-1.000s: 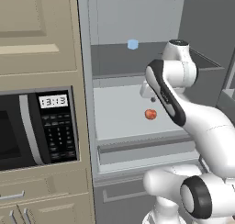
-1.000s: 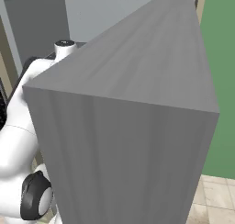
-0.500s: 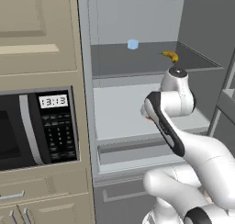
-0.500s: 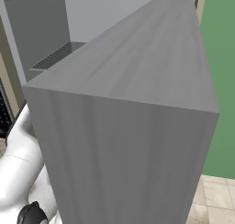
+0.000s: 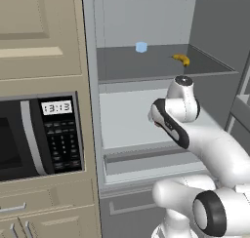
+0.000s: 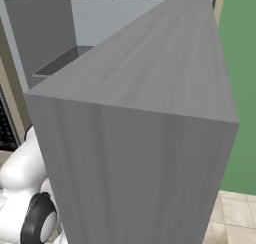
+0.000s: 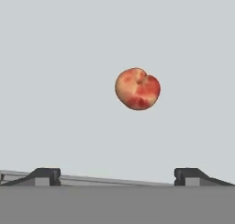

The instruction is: Pick the banana and peach from the fridge and place them on the plate next to the blender to make a fruit smoothie.

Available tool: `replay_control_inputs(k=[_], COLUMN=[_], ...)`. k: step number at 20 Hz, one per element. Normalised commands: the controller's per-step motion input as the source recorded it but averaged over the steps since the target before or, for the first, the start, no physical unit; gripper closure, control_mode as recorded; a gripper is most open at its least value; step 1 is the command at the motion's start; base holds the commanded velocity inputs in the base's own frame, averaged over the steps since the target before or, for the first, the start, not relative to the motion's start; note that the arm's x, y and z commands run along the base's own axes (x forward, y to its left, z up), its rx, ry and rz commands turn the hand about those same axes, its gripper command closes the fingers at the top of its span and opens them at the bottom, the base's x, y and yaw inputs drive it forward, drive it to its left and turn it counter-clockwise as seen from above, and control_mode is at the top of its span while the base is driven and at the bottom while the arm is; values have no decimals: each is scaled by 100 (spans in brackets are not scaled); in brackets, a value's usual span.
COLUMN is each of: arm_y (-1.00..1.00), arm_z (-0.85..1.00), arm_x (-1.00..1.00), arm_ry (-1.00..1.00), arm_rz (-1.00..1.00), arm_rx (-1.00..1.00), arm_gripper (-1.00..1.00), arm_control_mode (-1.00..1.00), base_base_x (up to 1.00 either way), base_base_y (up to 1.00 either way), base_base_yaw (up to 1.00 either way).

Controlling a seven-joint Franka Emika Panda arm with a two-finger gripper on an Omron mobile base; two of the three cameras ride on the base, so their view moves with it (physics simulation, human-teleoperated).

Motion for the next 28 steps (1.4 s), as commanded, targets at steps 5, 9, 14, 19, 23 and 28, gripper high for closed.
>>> replay_control_inputs(k=[5, 9, 14, 19, 23, 28], arm_y=[-3, 0, -7, -15, -6, 0], arm_z=[-11, -44, -55, -10, -14, -17], arm_x=[24, 23, 24, 22, 27, 29], arm_ry=[0, 0, 0, 0, 1, 3], arm_rz=[-4, -1, 0, -1, -1, -1], arm_rx=[0, 0, 0, 1, 0, 0], arm_gripper=[-100, -100, -100, -100, -100, -100], arm_control_mode=[-100, -100, -100, -100, -100, -100], base_base_x=[0, 0, 0, 0, 0, 0], base_base_y=[0, 0, 0, 0, 0, 0], base_base_yaw=[0, 0, 0, 0, 0, 0])
